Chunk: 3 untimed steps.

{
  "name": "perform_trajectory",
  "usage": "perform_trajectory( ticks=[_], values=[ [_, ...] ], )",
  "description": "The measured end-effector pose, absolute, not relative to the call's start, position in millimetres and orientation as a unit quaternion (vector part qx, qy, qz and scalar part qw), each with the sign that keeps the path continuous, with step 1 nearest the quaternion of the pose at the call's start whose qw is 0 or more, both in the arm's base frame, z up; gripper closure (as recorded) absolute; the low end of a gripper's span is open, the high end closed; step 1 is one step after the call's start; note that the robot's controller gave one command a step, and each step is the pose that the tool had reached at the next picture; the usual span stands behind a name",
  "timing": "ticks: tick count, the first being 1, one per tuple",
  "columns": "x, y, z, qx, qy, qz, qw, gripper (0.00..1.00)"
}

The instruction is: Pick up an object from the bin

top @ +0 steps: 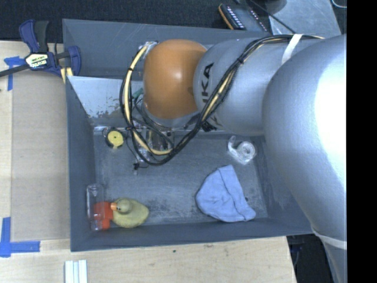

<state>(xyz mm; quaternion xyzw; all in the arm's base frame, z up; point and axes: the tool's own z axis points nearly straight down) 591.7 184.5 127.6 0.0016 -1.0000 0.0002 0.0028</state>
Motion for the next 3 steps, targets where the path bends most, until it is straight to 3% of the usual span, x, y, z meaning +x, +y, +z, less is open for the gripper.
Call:
perform_trajectory(
  ticks=[1, 2, 3],
  values=[
    [593.7, 183.6, 133.0, 0.000, -1.000, -0.001, -0.001, 0.00],
    [594.9, 124.4, 82.5, 0.052, -0.999, 0.001, 0.003, 0.00],
    [607.6, 129.1, 103.0, 0.064, -0.998, -0.001, -0.004, 0.00]
  ],
)
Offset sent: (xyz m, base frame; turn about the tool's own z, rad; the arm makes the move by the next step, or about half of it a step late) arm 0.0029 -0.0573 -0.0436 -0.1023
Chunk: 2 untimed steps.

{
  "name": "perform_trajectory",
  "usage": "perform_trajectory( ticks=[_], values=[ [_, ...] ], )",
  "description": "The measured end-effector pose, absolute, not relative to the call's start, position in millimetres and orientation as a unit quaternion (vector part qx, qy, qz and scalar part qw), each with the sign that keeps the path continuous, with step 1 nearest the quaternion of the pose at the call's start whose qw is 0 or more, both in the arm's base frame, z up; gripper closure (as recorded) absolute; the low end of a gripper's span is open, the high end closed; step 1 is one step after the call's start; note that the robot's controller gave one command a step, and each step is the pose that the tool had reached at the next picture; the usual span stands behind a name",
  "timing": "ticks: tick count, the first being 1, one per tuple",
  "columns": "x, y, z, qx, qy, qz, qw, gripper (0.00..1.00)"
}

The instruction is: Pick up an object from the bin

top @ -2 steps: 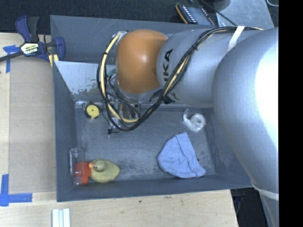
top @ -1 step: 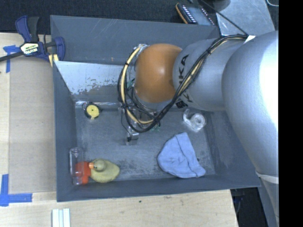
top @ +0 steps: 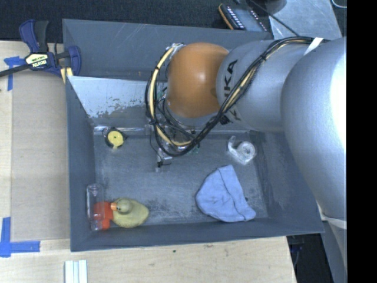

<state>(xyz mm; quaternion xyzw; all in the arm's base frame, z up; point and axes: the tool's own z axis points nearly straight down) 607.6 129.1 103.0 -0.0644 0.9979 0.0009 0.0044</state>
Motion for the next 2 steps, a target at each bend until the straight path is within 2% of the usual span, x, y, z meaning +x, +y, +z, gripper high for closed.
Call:
perform_trajectory(
  ticks=[1, 2],
  values=[
    [604.6, 44.3, 86.2, -0.131, 0.991, 0.000, -0.001, 0.00],
    [611.6, 59.5, 152.8, -0.123, 0.992, 0.001, 0.011, 0.00]
  ],
)
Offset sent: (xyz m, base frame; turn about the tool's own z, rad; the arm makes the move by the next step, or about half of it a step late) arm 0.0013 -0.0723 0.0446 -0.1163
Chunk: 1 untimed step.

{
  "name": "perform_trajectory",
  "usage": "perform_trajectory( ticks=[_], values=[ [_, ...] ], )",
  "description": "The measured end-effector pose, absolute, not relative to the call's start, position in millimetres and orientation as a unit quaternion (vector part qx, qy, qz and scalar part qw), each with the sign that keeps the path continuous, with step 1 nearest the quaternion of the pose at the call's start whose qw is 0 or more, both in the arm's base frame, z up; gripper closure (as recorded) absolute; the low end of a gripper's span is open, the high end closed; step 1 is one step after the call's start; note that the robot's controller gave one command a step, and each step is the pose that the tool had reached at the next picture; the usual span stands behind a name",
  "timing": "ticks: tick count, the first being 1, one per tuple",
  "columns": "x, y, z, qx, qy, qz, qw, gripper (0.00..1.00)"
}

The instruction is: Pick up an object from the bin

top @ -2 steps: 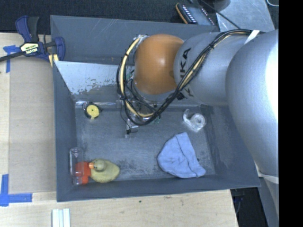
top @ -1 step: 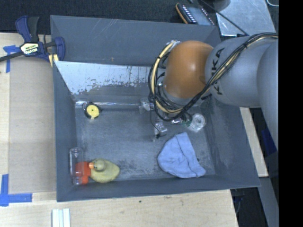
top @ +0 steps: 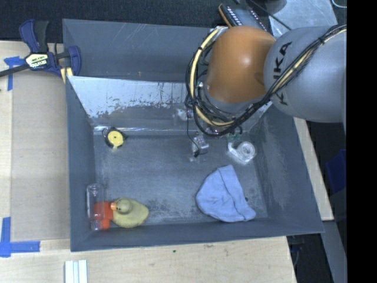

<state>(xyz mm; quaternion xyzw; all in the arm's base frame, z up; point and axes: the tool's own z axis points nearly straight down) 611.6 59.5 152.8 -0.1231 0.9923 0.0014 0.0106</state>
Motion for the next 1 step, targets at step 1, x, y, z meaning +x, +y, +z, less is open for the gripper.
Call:
perform_trajectory(
  ticks=[1],
  values=[
    [625.3, -26.6, 76.5, -0.203, 0.979, 0.000, 0.001, 0.00]
  ],
)
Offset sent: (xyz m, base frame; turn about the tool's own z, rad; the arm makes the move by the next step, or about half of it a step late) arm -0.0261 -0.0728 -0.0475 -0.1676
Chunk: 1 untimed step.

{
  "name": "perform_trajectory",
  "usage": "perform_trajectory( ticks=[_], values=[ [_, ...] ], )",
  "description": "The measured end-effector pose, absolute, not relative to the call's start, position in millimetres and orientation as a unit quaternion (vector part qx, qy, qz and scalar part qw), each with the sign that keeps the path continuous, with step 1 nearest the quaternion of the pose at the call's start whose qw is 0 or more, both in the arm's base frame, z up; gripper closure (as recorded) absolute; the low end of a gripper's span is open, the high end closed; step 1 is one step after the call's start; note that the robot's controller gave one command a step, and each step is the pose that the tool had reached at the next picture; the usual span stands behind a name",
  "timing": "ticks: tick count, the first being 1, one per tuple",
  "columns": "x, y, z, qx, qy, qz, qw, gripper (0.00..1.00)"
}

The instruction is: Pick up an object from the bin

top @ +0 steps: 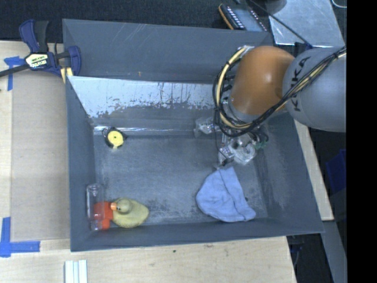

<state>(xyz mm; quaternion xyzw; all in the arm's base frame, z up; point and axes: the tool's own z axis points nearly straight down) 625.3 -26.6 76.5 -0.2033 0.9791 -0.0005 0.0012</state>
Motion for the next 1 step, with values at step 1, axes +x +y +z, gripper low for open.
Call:
perform_trajectory(
  ticks=[1],
  values=[
    [588.4, -15.9, 102.4, -0.206, 0.979, 0.001, 0.010, 0.00]
  ],
)
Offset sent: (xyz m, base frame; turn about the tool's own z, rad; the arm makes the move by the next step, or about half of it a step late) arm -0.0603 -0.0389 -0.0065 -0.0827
